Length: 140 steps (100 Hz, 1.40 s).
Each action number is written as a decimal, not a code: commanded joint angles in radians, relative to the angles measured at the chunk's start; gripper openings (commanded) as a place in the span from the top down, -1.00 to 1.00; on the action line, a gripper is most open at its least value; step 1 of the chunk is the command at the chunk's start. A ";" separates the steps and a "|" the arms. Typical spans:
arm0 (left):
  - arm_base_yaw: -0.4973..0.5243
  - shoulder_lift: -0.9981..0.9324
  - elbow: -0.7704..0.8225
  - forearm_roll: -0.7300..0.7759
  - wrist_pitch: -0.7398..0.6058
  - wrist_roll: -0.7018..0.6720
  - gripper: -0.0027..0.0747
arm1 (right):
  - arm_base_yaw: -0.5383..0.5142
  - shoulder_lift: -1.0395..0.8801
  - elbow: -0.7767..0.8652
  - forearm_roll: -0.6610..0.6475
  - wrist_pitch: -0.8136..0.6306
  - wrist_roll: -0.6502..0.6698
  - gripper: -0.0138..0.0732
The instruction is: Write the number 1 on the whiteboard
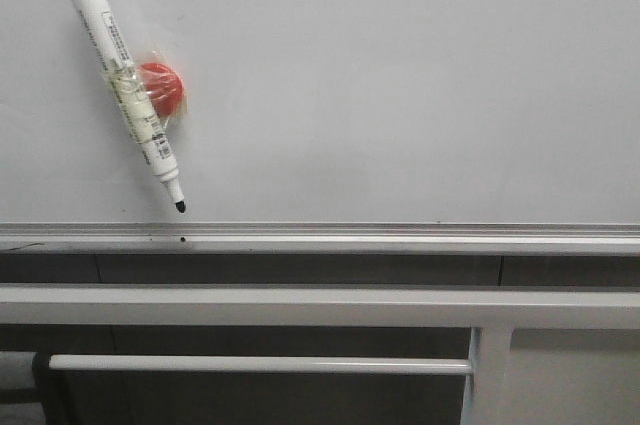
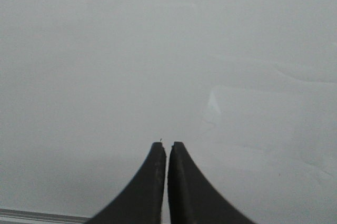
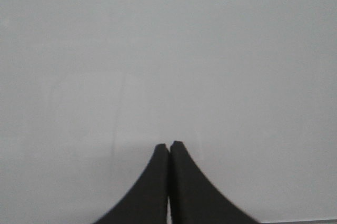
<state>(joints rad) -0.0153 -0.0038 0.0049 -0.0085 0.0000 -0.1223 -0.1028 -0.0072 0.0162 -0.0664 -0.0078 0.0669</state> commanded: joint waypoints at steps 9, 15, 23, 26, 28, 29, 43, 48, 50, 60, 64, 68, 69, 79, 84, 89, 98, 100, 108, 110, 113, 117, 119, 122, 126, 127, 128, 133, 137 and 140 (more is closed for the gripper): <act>0.002 -0.023 0.006 -0.022 -0.104 -0.001 0.98 | -0.005 -0.019 0.024 0.007 -0.118 -0.007 0.83; 0.002 -0.023 0.006 -0.024 -0.121 -0.001 0.98 | -0.005 -0.019 0.024 0.007 -0.125 -0.004 0.83; 0.002 -0.023 0.006 -0.036 -0.165 -0.001 0.98 | -0.005 -0.019 0.024 0.032 -0.153 0.032 0.83; 0.002 -0.023 0.005 -0.036 -0.183 -0.001 0.98 | -0.005 -0.019 0.022 0.039 -0.153 0.052 0.83; 0.000 -0.023 0.003 -0.036 -0.192 -0.001 0.98 | -0.005 -0.019 0.020 0.043 -0.148 0.058 0.83; 0.000 -0.023 0.001 -0.036 -0.198 -0.001 0.98 | -0.005 -0.019 0.020 0.043 -0.146 0.059 0.83; 0.000 -0.019 -0.042 -0.040 -0.182 -0.019 0.98 | 0.001 -0.019 -0.027 0.052 -0.106 0.160 0.83; 0.000 -0.008 -0.072 -0.040 -0.150 -0.019 0.98 | 0.007 -0.019 -0.064 0.052 -0.089 0.185 0.83; 0.000 -0.004 -0.086 -0.040 -0.133 -0.019 0.98 | 0.012 -0.019 -0.077 0.050 -0.067 0.185 0.83; 0.000 0.033 -0.150 -0.053 -0.107 -0.019 0.98 | 0.025 -0.019 -0.192 0.039 0.145 0.183 0.83; 0.000 0.045 -0.173 -0.072 -0.126 -0.019 0.98 | 0.028 -0.017 -0.227 0.039 0.233 0.183 0.83; 0.000 0.055 -0.187 -0.087 -0.149 -0.019 0.98 | 0.028 -0.017 -0.257 0.039 0.297 0.181 0.83; 0.000 0.056 -0.191 -0.096 -0.162 -0.019 0.98 | 0.028 -0.017 -0.264 0.039 0.306 0.181 0.83; 0.000 0.061 -0.196 -0.123 -0.258 -0.019 0.98 | 0.028 -0.017 -0.273 0.066 0.354 0.181 0.83; 0.000 0.061 -0.196 -0.123 -0.279 -0.019 0.98 | 0.028 -0.017 -0.268 0.066 0.356 0.181 0.83; 0.000 0.061 -0.196 -0.121 -0.279 -0.019 0.98 | 0.028 -0.017 -0.266 0.098 0.362 0.181 0.83; 0.000 0.072 -0.201 -0.109 -0.207 -0.019 0.98 | 0.028 -0.017 -0.270 0.106 0.364 0.181 0.83; 0.000 0.076 -0.209 -0.101 -0.171 -0.019 0.98 | 0.028 -0.017 -0.270 0.106 0.364 0.179 0.83; 0.000 0.112 -0.247 -0.072 -0.037 -0.019 0.98 | 0.028 -0.017 -0.281 0.106 0.387 0.164 0.83; 0.000 0.125 -0.262 -0.068 0.000 -0.019 0.98 | 0.028 -0.014 -0.289 0.106 0.397 0.159 0.83; 0.000 0.145 -0.289 -0.068 0.041 -0.019 0.98 | 0.028 -0.008 -0.298 0.106 0.411 0.150 0.83; 0.000 0.176 -0.318 -0.068 0.072 -0.019 0.98 | 0.028 -0.001 -0.311 0.106 0.434 0.126 0.83; 0.000 0.193 -0.337 -0.070 0.087 -0.019 0.98 | 0.028 0.004 -0.316 0.106 0.444 0.120 0.83; 0.000 0.215 -0.361 -0.080 0.104 -0.019 0.98 | 0.028 0.014 -0.325 0.106 0.459 0.109 0.83; -0.001 0.250 -0.398 -0.088 0.129 -0.019 0.98 | 0.028 0.024 -0.335 0.106 0.476 0.096 0.83; -0.001 0.256 -0.410 -0.092 0.138 -0.019 0.98 | 0.028 0.028 -0.335 0.106 0.478 0.091 0.83; -0.004 0.268 -0.416 -0.095 0.142 -0.019 0.98 | 0.028 0.030 -0.339 0.106 0.480 0.091 0.83; -0.017 0.305 -0.457 -0.118 0.169 -0.008 0.98 | 0.028 0.042 -0.348 0.106 0.486 0.091 0.83; -0.037 0.332 -0.486 -0.145 0.184 0.019 0.98 | 0.028 0.050 -0.348 0.106 0.483 0.091 0.83; -0.054 0.347 -0.500 -0.162 0.186 0.037 0.98 | 0.028 0.050 -0.348 0.110 0.478 0.091 0.83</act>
<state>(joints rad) -0.0310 0.2799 -0.4148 -0.1194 0.2220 -0.1198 -0.0769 0.0100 -0.2959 0.0400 0.5346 0.1762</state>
